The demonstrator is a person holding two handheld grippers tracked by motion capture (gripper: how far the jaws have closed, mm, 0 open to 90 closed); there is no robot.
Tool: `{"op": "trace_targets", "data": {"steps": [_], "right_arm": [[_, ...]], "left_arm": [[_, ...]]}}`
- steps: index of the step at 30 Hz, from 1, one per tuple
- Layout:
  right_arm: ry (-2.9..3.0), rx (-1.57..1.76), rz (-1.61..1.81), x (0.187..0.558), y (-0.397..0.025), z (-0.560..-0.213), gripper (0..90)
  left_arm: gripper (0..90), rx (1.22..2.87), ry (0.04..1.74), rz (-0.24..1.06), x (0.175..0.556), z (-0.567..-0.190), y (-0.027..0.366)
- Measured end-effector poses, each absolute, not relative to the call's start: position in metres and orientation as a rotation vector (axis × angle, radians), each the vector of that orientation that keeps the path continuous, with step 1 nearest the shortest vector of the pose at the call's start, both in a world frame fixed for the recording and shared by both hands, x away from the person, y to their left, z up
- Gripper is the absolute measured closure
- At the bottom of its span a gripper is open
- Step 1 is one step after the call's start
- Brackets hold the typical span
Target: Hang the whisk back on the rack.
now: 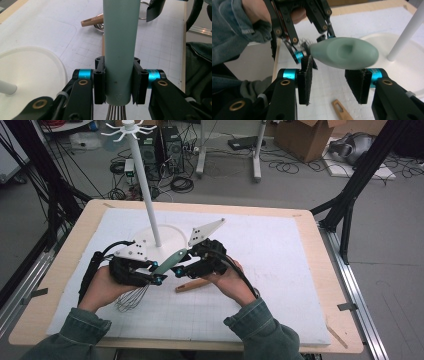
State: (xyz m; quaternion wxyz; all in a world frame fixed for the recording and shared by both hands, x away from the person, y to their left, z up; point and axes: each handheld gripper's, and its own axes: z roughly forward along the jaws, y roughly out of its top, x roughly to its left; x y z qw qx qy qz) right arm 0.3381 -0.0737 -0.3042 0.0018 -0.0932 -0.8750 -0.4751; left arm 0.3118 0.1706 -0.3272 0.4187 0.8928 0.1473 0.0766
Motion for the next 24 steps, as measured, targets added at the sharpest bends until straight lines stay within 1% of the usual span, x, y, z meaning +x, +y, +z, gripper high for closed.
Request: {"op": "trace_targets", "data": {"steps": [7,15,19,20,24], "right_arm": [[-2.724,-0.304,-1.55,0.339,-0.066,-0.292,57.6],[-2.713,-0.315,-1.586,0.341,-0.054,-0.284,59.7],[-2.65,-0.314,-1.608,0.345,-0.054,-0.282,62.5],[-2.607,-0.3,-1.616,0.347,-0.054,-0.281,64.3],[-2.57,-0.228,-1.618,0.35,-0.054,-0.278,65.7]], "left_arm": [[69.1,2.212,0.409,0.229,0.312,-0.321,0.17],[69.0,2.176,0.426,0.227,0.311,-0.317,0.172],[69.0,2.156,0.422,0.211,0.311,-0.316,0.173],[68.8,2.15,0.421,0.206,0.311,-0.316,0.174],[67.4,2.102,0.409,0.136,0.313,-0.316,0.178]]}}
